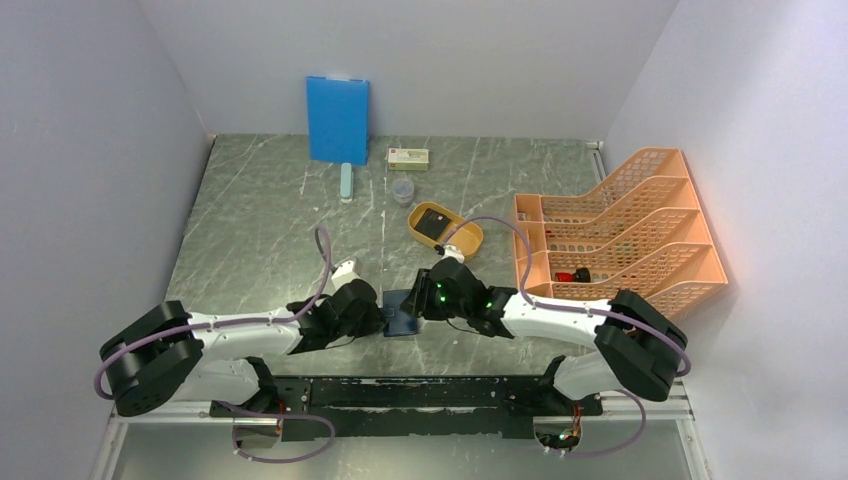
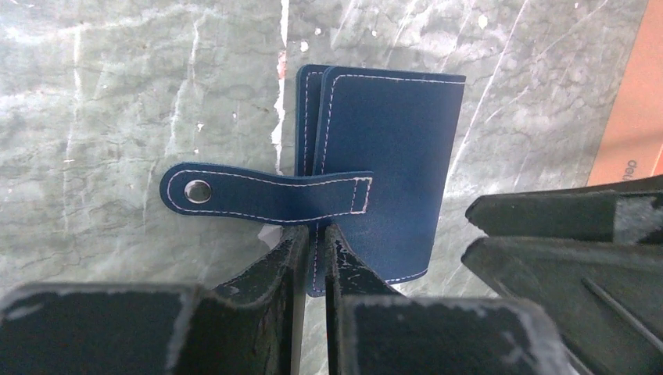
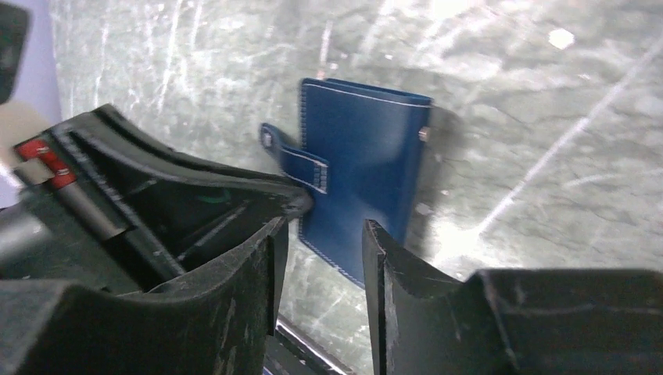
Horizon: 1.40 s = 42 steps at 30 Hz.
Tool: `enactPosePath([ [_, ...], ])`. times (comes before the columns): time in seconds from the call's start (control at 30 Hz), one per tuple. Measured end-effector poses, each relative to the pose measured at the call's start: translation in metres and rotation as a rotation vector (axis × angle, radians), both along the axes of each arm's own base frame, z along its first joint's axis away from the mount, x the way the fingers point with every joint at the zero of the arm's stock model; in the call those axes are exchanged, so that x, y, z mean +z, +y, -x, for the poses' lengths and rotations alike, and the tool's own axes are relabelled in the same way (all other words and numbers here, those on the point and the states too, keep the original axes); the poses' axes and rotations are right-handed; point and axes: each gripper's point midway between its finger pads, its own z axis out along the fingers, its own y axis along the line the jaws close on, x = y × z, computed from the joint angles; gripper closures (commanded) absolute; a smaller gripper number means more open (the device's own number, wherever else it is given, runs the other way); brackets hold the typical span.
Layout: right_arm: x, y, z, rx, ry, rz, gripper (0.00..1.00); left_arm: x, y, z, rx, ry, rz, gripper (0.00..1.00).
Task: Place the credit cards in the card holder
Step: Pick up the card holder from the center of the board.
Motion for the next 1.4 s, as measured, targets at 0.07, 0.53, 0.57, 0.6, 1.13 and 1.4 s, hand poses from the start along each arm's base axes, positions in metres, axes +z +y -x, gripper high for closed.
enactPosePath([
  [0.07,0.008,0.006,0.0,0.023,-0.028,-0.004,0.65,0.0,-0.002,0.0,-0.003,0.0,0.006,0.85],
  [0.53,-0.024,0.039,0.005,0.133,0.063,0.017,0.75,0.004,0.006,0.006,-0.035,0.002,-0.028,0.82],
  [0.57,-0.024,0.041,0.004,0.133,0.064,0.012,0.76,0.005,0.01,0.009,-0.041,0.006,-0.037,0.82],
  [0.6,-0.024,0.043,0.003,0.132,0.065,0.008,0.75,0.007,0.013,0.011,-0.045,0.007,-0.044,0.82],
  [1.13,-0.025,0.053,0.0,0.128,0.071,-0.026,0.76,0.038,0.01,0.005,-0.112,-0.068,-0.057,0.88],
  [1.4,-0.025,0.053,0.0,0.128,0.072,-0.028,0.73,0.014,0.019,-0.009,-0.074,-0.044,-0.14,0.88],
])
